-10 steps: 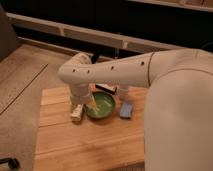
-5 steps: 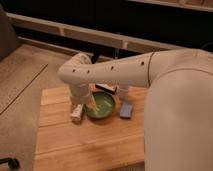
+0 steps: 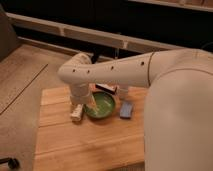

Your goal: Place the eraser on the white sponge

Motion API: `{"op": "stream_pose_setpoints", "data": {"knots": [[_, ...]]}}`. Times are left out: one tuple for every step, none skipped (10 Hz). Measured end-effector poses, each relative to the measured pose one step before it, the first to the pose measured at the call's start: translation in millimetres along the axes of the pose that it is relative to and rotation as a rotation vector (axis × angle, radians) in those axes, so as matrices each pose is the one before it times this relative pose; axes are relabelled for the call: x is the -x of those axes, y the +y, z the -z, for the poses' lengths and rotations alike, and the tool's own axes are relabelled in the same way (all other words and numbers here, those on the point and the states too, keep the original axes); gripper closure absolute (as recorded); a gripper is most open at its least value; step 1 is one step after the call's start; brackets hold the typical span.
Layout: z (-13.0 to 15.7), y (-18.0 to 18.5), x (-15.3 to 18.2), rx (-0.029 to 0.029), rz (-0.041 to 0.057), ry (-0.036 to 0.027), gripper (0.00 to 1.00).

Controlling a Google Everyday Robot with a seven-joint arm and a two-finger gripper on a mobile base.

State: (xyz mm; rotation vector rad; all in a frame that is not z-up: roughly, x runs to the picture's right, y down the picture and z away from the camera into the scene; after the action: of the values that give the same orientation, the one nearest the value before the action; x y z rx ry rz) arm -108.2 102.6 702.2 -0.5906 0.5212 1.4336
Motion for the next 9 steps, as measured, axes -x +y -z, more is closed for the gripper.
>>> {"op": "stream_pose_setpoints", "data": {"knots": [[0.0,-0.02,0.0,-0.00002,0.00001,-0.00001,0.35],[0.04,-0.02,0.02,0.00002,-0.00006,-0.00006,0.35],[-0.23,-0.01,-0.06,-0.00009,0.00004,0.00045,0.35],[-0.13,-0.02,0.0,0.0,-0.00009,0.00021,0.35],[0.01,-0.03,0.01,0.0,-0.00006,0.0,0.35],[-0.01,-0.05,0.0,-0.00005,-0.00004,0.00001,0.35],[-0.05,-0.02,0.0,-0.00003,-0.00003,0.00007,0.35],[0.1,0.07,0.31,-0.00073,0.00109,-0.00141,0.35],[1.36,-0.03,2.23,-0.00282,0.00544,-0.00739,0.35]]}}
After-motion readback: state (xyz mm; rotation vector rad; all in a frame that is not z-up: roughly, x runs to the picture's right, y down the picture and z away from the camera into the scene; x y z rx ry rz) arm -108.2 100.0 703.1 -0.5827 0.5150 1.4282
